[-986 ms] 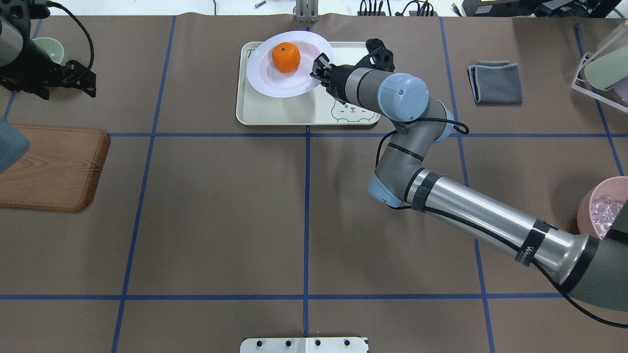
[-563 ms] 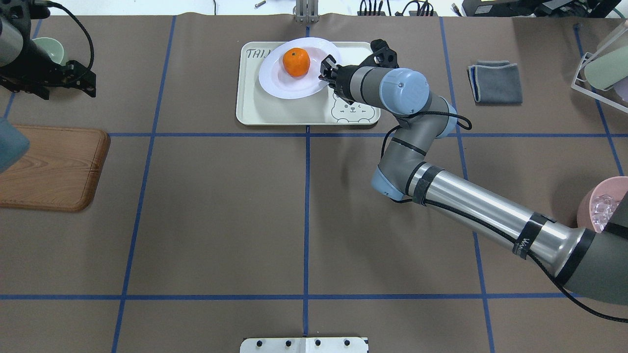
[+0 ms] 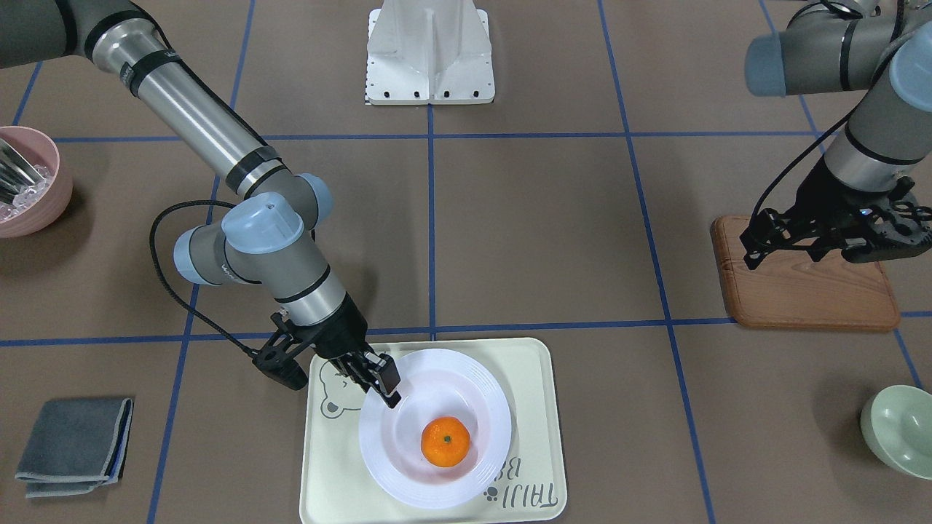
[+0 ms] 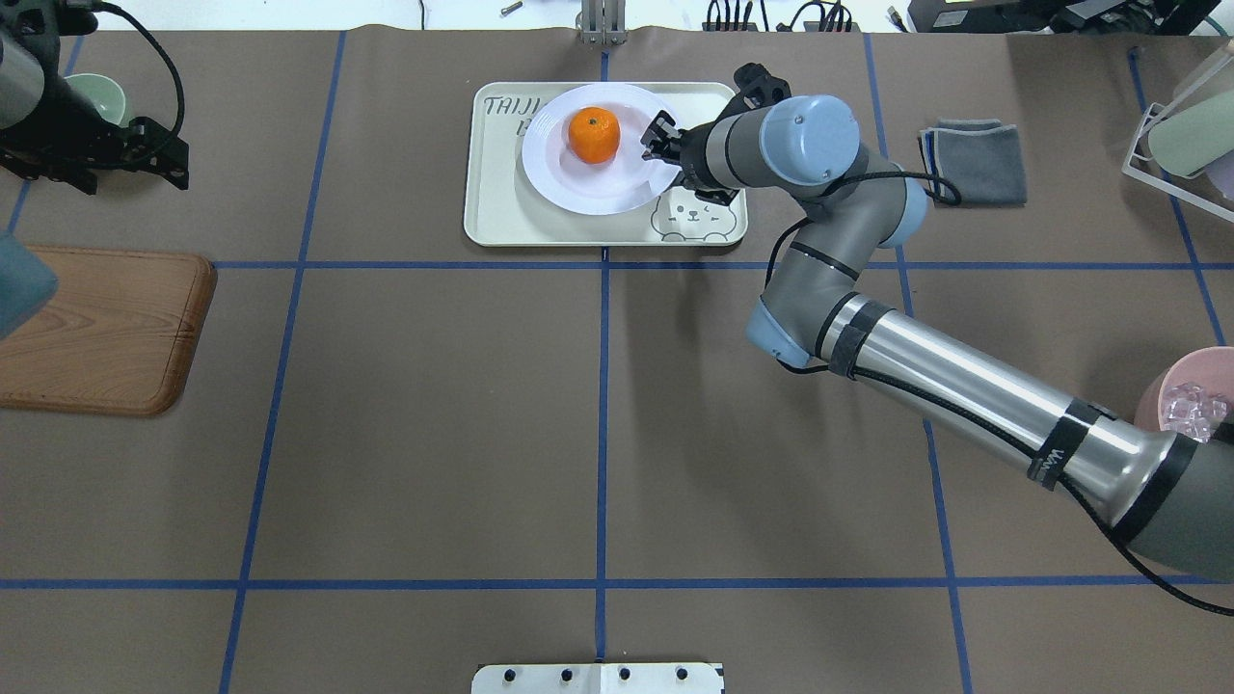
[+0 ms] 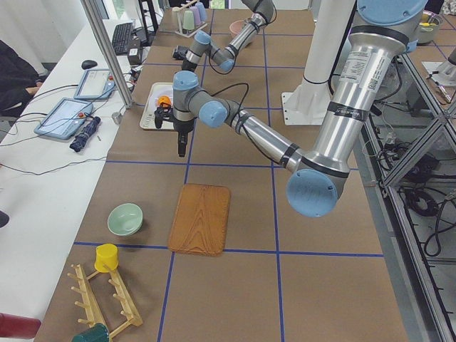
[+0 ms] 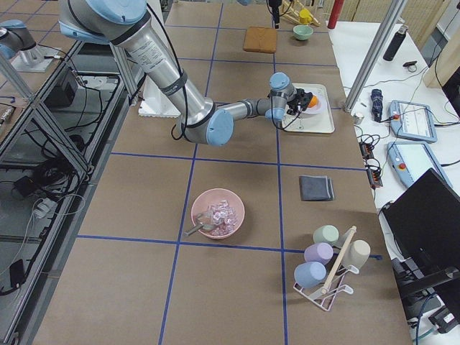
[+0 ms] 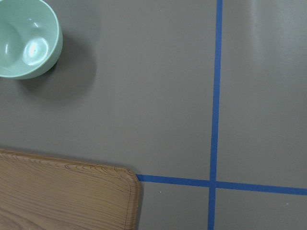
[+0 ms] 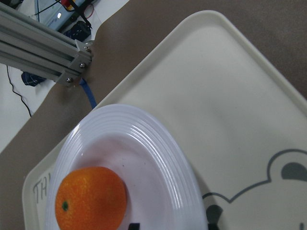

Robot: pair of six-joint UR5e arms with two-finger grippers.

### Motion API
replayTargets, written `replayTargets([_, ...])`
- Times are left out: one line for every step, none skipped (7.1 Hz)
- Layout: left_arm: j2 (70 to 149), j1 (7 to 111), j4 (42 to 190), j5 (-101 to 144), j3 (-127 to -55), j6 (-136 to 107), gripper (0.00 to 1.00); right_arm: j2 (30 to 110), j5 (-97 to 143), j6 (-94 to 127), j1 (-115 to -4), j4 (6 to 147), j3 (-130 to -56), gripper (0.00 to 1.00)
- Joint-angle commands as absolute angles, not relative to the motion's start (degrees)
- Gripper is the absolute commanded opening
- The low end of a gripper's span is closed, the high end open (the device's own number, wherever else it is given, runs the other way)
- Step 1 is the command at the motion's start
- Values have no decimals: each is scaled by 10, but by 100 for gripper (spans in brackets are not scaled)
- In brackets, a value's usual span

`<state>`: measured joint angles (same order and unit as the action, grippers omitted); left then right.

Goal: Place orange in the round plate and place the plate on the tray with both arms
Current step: 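Release the plate rim and pull the right arm back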

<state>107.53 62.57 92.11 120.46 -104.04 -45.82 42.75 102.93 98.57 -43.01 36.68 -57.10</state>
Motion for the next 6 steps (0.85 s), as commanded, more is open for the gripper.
replayTargets([1075, 627, 921, 1204, -1042, -458, 99, 492, 1139, 771, -467, 628, -719, 100])
replayTargets([1075, 629, 920, 1205, -1042, -455, 99, 521, 1189, 717, -492, 748, -783, 100])
replayTargets([1075, 633, 919, 1209, -1042, -454, 99, 566, 1220, 662, -526, 838, -867, 100])
replayTargets([1065, 634, 919, 1211, -1046, -444, 99, 625, 1241, 584, -568, 904, -951, 100])
replayTargets([1041, 643, 920, 1211, -1052, -392, 99, 701, 1253, 475, -617, 943, -1013, 100])
replayTargets([1013, 664, 920, 1217, -1057, -332, 99, 767, 1261, 347, -680, 948, -1030, 100])
